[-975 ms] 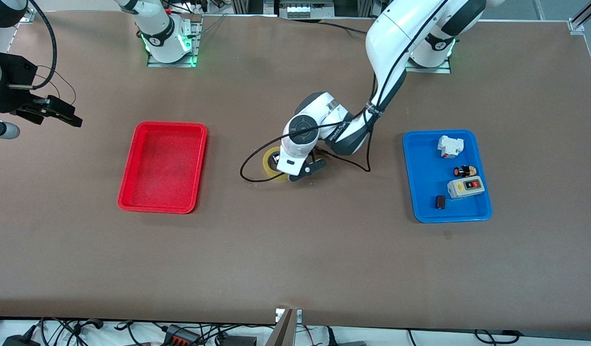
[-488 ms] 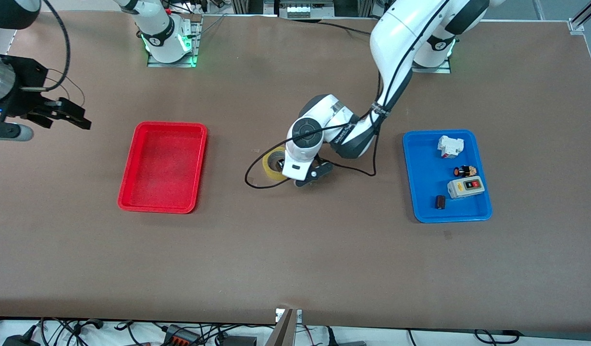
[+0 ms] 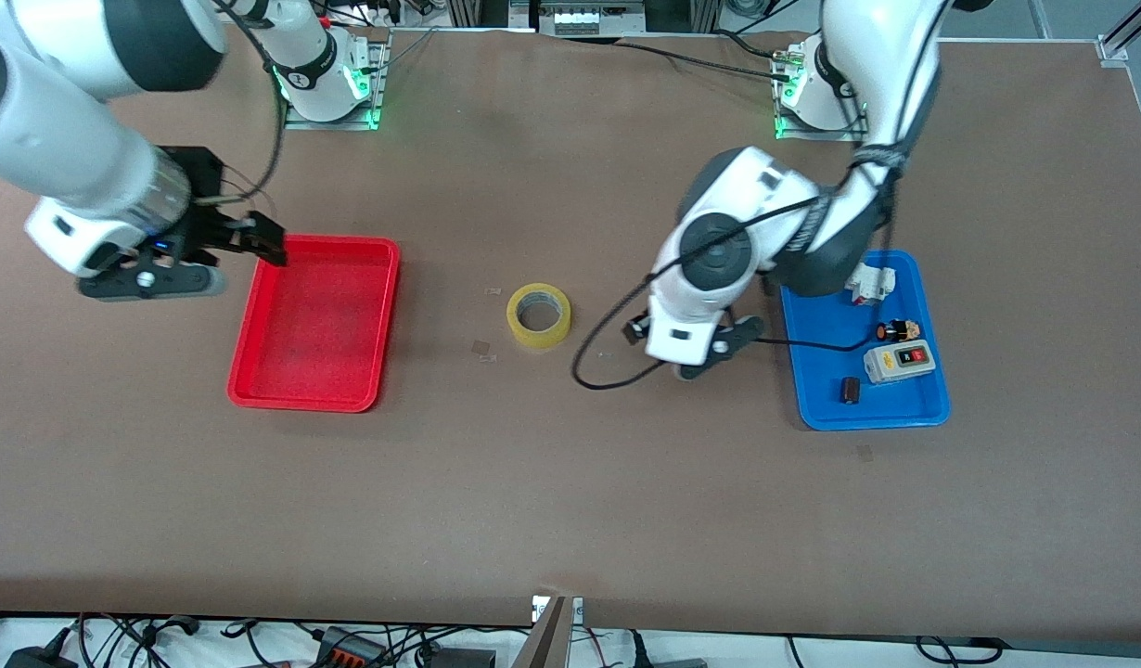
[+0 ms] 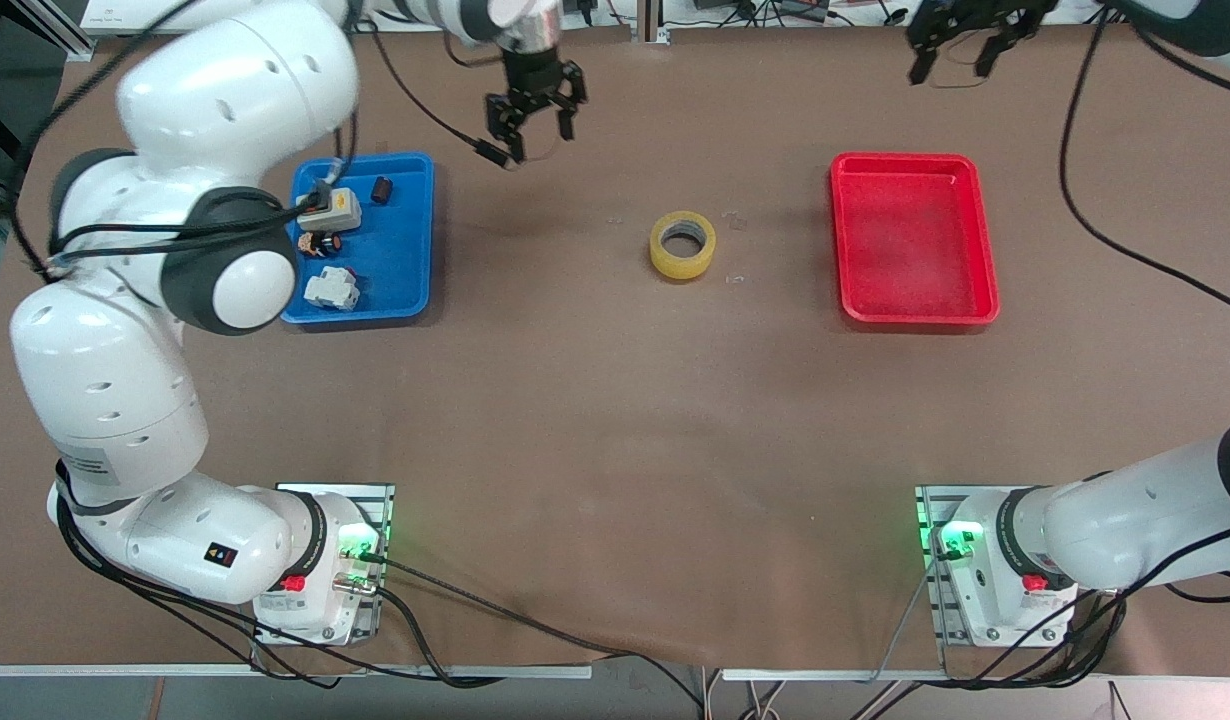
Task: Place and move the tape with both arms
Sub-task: 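Release the tape on the table while the right gripper reaches toward it, then grasp the tape with the right gripper while the left gripper withdraws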
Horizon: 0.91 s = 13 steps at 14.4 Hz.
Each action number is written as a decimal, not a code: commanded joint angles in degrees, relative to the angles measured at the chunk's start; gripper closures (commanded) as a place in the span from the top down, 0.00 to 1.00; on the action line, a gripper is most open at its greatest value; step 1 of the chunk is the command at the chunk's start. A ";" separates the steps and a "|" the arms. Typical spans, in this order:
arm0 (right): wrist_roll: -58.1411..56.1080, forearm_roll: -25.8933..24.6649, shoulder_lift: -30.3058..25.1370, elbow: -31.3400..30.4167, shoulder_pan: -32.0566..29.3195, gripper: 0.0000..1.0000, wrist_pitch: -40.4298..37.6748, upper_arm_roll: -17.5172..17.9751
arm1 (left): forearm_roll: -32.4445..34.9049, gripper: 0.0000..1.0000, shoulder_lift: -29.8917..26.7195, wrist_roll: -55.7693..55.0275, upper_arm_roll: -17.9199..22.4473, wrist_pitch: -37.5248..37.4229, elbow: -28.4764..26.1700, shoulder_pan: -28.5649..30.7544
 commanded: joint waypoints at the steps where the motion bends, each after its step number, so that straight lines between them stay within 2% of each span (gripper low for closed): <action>1: 4.09 1.45 3.13 -0.16 4.43 0.96 3.41 -0.38 | 0.11 1.00 -5.11 8.68 -0.70 -6.52 -1.77 5.14; 3: 5.76 1.45 5.24 -1.03 6.63 0.95 5.87 -0.38 | 0.11 1.00 -8.10 15.54 -0.70 -12.15 -1.77 8.83; 8: 13.49 1.36 8.93 -6.74 13.22 0.94 15.18 -0.38 | -2.08 1.00 -13.91 36.71 -0.88 -18.93 -0.98 18.94; 10: 16.39 1.36 11.82 -7.54 15.77 0.94 18.35 -0.38 | -2.26 1.00 -14.70 42.97 -0.71 -21.65 -0.46 20.53; 13: 18.41 1.36 17.01 -7.63 17.71 0.94 23.44 -0.38 | -2.35 1.00 -19.52 48.25 1.13 -21.58 -2.55 21.94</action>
